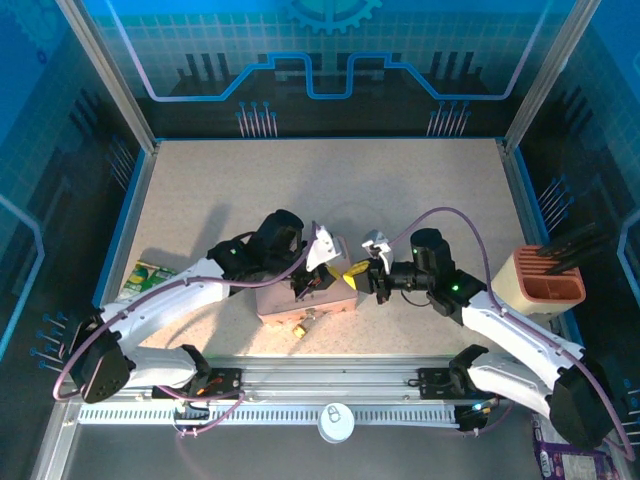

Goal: Unlock the padlock with the key

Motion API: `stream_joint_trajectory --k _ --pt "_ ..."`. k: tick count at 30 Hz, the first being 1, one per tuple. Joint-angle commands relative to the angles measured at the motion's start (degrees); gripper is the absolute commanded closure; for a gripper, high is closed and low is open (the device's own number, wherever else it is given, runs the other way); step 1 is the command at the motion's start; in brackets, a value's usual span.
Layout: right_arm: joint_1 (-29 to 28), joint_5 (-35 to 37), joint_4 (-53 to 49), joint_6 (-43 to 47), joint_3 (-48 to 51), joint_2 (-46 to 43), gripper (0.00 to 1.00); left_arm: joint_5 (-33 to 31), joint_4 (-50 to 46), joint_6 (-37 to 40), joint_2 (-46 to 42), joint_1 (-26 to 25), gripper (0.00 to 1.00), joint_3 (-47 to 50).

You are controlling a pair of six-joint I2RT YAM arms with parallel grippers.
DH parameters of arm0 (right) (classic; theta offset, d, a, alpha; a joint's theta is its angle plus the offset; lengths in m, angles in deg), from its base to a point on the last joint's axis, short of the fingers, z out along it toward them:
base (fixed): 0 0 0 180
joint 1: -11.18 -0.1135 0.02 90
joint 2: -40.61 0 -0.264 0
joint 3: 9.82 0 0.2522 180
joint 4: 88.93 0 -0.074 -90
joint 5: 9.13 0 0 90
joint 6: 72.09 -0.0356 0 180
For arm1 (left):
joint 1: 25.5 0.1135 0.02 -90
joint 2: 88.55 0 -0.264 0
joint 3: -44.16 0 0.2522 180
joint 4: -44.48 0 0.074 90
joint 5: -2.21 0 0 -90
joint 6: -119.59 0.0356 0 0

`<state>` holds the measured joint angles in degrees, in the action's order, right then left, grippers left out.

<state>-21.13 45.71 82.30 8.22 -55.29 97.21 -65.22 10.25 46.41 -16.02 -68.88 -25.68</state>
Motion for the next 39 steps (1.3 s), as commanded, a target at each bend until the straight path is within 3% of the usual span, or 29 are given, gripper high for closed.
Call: stream_joint_trajectory --k 1,7,10,15,29,39 --pt "-0.5 3.2 2.7 -2.8 1.4 -1.0 1.00 0.1 3.5 -0.7 -3.4 0.7 0.96 1.2" --pt "-0.2 6.7 11.9 -11.1 4.8 -1.7 1.00 -1.8 12.7 -6.2 -6.8 3.0 0.83 5.6" --pt "-0.1 8.3 17.9 -16.4 6.9 -1.7 1.00 -3.9 20.6 -12.3 -9.2 5.1 0.66 9.1" --pt "0.1 9.6 28.8 -24.3 10.0 -1.0 1.00 -4.5 34.1 -24.4 -13.2 8.3 0.57 16.3" --pt "-2.4 14.6 60.0 -45.1 14.2 10.4 1.00 2.9 56.1 -44.5 -10.4 9.0 0.53 25.1" --pt "-4.9 15.9 62.1 -46.0 13.0 12.3 1.00 3.0 56.4 -47.0 -9.3 9.0 0.54 24.7"
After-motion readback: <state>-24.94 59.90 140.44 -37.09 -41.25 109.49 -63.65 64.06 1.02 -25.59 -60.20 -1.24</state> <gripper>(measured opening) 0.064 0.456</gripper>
